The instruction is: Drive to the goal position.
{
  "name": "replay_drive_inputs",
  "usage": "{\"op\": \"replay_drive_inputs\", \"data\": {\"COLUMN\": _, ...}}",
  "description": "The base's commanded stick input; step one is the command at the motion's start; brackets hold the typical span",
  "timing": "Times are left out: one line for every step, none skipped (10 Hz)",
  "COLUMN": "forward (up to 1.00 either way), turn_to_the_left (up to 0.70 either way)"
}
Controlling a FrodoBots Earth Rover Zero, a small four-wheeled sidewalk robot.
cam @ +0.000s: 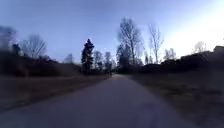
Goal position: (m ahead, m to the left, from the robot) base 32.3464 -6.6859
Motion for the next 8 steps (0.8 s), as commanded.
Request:
{"op": "replay_drive_inputs", "data": {"forward": 1.0, "turn_to_the_left": 0.0}}
{"op": "replay_drive_inputs", "data": {"forward": 1.0, "turn_to_the_left": 0.0}}
{"op": "replay_drive_inputs", "data": {"forward": 1.0, "turn_to_the_left": 0.0}}
{"op": "replay_drive_inputs", "data": {"forward": 1.0, "turn_to_the_left": 0.0}}
{"op": "replay_drive_inputs", "data": {"forward": 1.0, "turn_to_the_left": 0.0}}
{"op": "replay_drive_inputs", "data": {"forward": 1.0, "turn_to_the_left": 0.0}}
{"op": "replay_drive_inputs", "data": {"forward": 1.0, "turn_to_the_left": 0.0}}
{"op": "replay_drive_inputs", "data": {"forward": 1.0, "turn_to_the_left": 0.0}}
